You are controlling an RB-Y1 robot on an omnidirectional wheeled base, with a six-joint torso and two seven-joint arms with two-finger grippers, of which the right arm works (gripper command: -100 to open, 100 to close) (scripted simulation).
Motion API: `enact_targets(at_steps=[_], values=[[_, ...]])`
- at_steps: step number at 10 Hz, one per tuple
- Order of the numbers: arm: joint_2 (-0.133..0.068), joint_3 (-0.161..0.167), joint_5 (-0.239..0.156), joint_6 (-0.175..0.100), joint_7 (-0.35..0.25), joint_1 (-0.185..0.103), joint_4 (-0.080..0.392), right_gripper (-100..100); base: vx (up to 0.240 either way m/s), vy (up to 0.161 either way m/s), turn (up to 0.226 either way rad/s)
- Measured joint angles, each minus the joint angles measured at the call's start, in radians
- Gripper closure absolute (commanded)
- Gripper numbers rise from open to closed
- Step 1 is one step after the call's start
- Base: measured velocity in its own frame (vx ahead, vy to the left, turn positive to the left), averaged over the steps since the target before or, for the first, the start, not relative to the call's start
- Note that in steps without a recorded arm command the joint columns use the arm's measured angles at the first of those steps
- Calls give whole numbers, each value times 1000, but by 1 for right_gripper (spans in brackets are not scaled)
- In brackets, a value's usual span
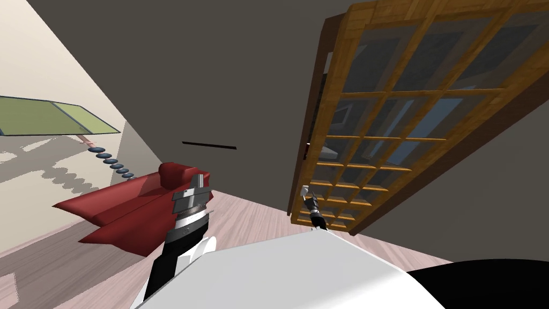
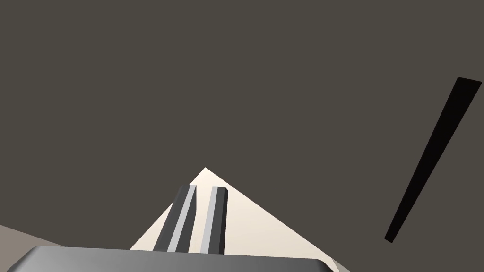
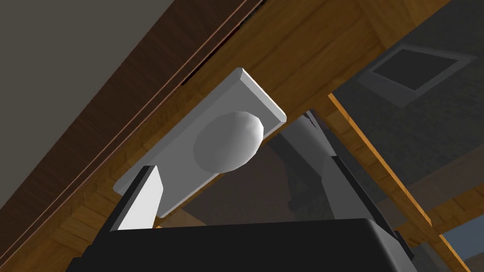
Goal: Pull the door open
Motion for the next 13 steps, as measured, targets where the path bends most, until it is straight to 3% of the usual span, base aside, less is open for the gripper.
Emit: enact_targets(at_steps=[13], values=[[34, 33, -118, 13, -322, -65, 51, -100, -60, -14, 31]])
